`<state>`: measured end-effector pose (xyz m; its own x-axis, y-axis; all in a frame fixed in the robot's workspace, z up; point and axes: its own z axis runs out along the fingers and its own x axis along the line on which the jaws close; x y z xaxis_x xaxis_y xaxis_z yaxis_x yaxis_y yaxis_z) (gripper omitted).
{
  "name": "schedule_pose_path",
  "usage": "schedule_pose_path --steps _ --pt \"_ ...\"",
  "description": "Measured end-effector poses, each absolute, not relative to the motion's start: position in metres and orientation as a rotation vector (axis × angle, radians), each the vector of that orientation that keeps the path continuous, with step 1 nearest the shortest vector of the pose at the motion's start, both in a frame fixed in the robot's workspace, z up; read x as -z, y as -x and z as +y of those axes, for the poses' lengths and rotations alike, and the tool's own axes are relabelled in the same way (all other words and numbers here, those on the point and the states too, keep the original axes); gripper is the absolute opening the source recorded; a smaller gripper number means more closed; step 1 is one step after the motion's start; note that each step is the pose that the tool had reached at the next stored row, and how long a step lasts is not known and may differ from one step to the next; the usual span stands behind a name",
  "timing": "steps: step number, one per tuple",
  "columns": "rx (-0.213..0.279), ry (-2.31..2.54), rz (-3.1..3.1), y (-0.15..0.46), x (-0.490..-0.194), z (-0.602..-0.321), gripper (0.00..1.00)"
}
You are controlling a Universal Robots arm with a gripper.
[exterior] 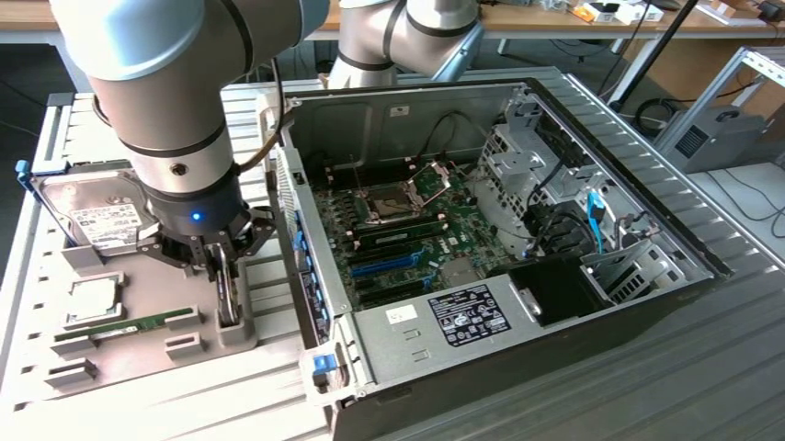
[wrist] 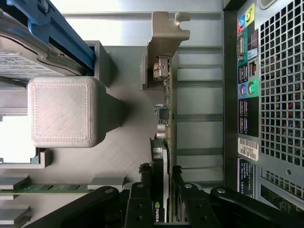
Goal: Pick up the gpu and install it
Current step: 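Pick up the gpu and move the gpu toward the slot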
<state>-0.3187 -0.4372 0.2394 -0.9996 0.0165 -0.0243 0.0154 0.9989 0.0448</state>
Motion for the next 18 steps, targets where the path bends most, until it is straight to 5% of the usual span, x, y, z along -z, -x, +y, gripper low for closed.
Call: schedule_pose_path --steps 18 --pt "-0.07 -0.025 3.116 0.319 -0.275 -0.437 0.27"
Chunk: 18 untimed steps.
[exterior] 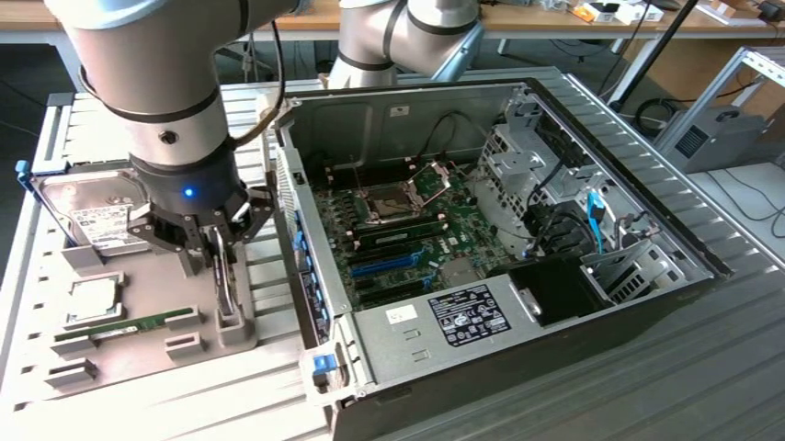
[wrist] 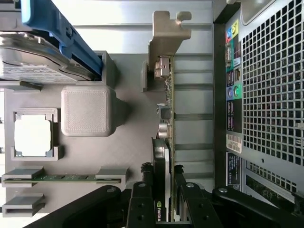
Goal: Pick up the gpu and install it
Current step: 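Pick up the gpu and move the gpu toward the slot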
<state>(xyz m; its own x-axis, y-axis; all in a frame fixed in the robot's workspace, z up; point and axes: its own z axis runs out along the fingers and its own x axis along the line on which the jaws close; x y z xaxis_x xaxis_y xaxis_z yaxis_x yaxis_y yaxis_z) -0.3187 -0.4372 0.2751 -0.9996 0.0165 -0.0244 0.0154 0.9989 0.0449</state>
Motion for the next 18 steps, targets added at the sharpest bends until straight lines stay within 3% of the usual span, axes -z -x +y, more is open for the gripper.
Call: schedule_pose_path --steps 18 --pt "-0.069 -0.025 3.113 0.319 -0.362 -0.437 0.27"
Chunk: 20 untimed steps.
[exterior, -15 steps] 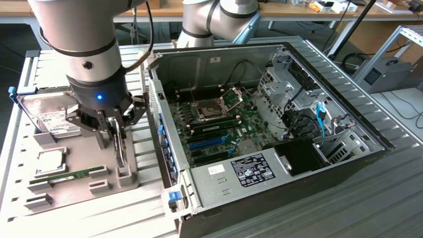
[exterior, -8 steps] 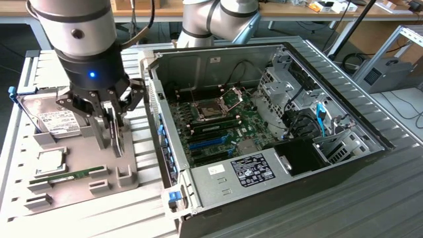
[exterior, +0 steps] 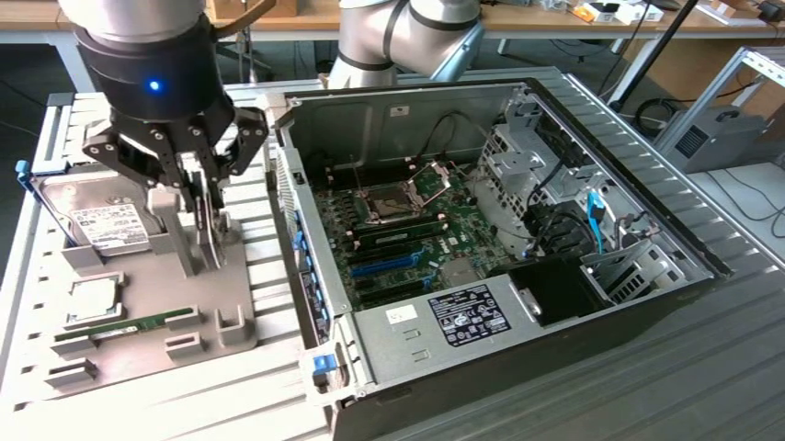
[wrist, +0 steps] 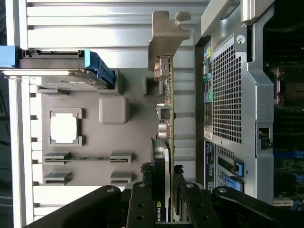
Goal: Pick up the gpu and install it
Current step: 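Pick up the gpu and move the gpu toward the slot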
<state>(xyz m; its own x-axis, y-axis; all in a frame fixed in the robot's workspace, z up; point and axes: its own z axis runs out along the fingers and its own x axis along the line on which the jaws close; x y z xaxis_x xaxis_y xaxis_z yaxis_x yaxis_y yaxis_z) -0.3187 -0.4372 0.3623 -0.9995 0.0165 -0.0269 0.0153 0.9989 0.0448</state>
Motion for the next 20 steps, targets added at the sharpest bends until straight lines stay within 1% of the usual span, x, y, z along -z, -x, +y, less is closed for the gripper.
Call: schedule_pose_path --steps 11,20 --pt "-0.069 -0.025 3.111 0.319 -0.407 -0.437 0.27" --pt "-0.07 -0.025 3.111 0.319 -0.432 -0.437 0.27"
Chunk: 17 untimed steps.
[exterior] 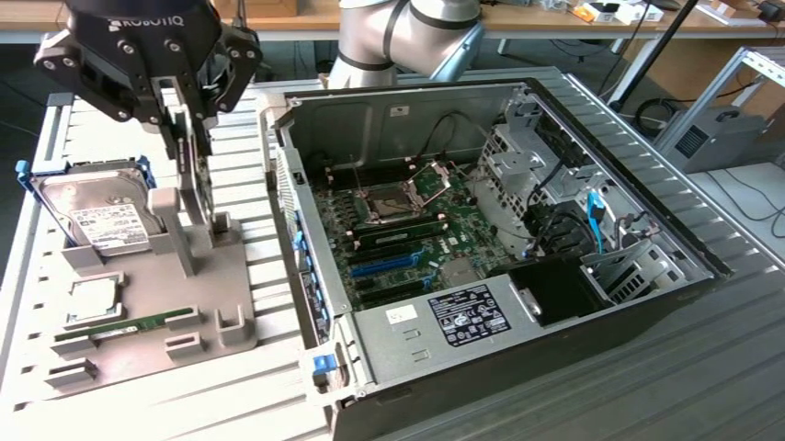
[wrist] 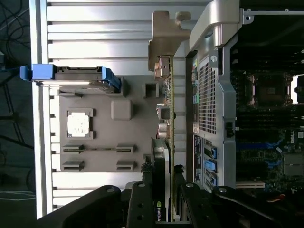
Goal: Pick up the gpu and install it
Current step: 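Pick up the gpu and move the gpu toward the slot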
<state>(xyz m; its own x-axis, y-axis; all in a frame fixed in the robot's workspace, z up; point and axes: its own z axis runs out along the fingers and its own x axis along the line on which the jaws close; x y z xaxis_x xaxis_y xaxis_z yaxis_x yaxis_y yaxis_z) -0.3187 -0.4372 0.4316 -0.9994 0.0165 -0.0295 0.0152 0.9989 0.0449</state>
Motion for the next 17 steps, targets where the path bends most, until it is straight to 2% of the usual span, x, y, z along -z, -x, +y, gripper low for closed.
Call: schedule_pose_path --steps 17 --pt "-0.07 -0.025 3.111 0.319 -0.451 -0.437 0.27"
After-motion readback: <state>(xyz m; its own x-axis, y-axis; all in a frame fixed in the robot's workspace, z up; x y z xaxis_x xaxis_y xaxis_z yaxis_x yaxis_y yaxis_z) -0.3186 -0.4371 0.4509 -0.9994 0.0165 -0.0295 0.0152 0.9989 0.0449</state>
